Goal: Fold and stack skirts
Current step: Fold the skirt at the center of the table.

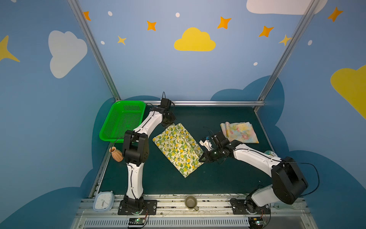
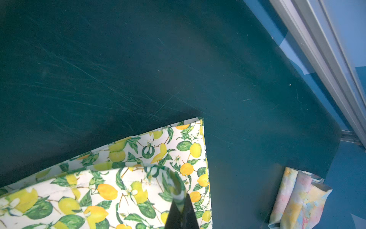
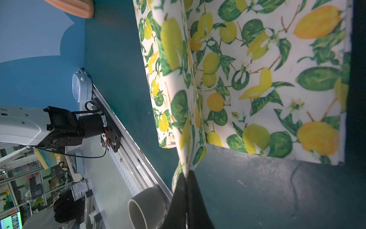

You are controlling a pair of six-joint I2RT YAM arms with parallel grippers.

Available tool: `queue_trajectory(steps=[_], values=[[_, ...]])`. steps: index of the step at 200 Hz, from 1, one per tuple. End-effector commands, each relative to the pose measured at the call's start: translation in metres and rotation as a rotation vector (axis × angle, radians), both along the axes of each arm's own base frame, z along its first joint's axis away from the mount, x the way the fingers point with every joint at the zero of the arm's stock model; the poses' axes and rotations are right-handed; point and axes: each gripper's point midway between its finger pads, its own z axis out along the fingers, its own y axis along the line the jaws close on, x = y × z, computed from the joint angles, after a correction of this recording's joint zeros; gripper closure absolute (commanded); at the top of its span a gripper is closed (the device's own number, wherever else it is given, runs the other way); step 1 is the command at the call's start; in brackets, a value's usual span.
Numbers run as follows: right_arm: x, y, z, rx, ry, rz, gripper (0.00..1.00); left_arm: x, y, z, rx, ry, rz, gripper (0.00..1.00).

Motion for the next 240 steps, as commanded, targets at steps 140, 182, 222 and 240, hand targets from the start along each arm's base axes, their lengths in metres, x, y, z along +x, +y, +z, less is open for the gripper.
queue_trajectory(steps=[140, 182, 222, 240], values=[[-0.007, -0.011, 0.005, -0.118, 0.031, 0.033, 1.00, 0.035, 0.018, 0.004, 0.011, -0.061, 0.088, 0.96], [-0.006, -0.010, 0.001, -0.119, 0.046, 0.032, 1.00, 0.040, 0.016, -0.003, 0.014, -0.051, 0.083, 0.96], [-0.002, -0.010, -0.003, -0.124, 0.061, 0.026, 1.00, 0.046, 0.012, -0.011, 0.015, -0.036, 0.075, 0.96], [-0.001, -0.012, -0.005, -0.126, 0.070, 0.022, 1.00, 0.049, 0.009, -0.015, 0.017, -0.029, 0.067, 0.96]])
